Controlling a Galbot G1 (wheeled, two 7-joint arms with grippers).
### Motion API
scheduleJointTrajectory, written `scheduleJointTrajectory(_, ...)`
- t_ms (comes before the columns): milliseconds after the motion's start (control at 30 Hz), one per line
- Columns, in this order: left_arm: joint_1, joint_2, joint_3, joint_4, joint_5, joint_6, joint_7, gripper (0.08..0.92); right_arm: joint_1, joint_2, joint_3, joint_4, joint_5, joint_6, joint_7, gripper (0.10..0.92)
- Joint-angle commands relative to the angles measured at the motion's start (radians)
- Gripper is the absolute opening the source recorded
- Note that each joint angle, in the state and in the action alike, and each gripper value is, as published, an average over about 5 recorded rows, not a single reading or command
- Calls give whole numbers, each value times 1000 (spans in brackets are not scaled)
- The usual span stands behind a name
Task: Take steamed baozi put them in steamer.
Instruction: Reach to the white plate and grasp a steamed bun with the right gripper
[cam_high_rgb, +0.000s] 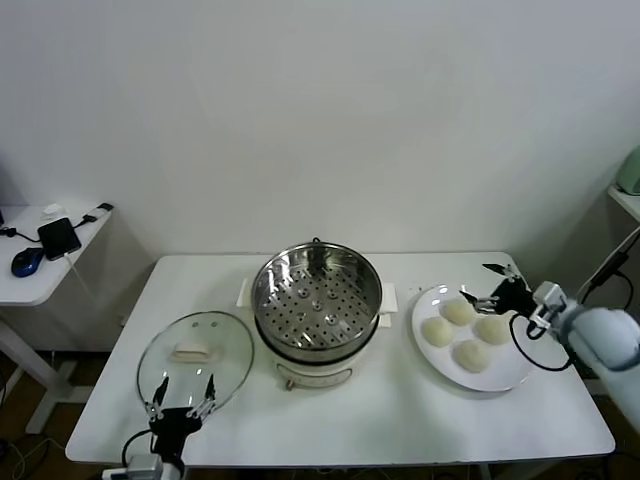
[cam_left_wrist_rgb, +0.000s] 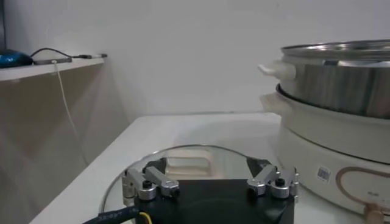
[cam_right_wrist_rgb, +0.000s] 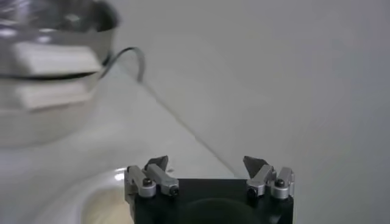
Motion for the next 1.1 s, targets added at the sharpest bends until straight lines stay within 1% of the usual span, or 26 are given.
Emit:
scheduleJointTrajectory(33, -2, 1, 1, 14, 4, -11, 0, 823, 642, -21, -677, -276, -93, 145, -402, 823)
scheduleJointTrajectory(100, -2, 0, 1, 19, 7, -14, 0, 823, 765, 50, -826, -342, -89, 149, -436, 823)
scheduleJointTrajectory(200, -2, 0, 2, 25, 9, -20, 0, 823, 842, 167, -956, -429, -79, 143, -451, 823)
scheduleJointTrajectory(333, 0, 0, -1, 29, 9, -26, 0, 823, 817, 306, -966, -553, -62, 123, -407, 823)
scheduleJointTrajectory(433, 5, 0, -4, 31, 9, -30, 0, 823, 753, 372, -916, -624, -67, 103, -377, 823)
scheduleJointTrajectory(667, 20, -4, -7, 33, 9, -37, -1, 823, 624, 456, -810, -746, -142, 96, -351, 823)
scheduleJointTrajectory(867, 25, -9, -3, 36, 11, -43, -1, 823, 548, 515, -728, -815, -177, 101, -328, 823)
scheduleJointTrajectory(1100, 30, -13, 1, 37, 12, -49, -2, 823, 503, 575, -637, -890, -282, 116, -289, 823)
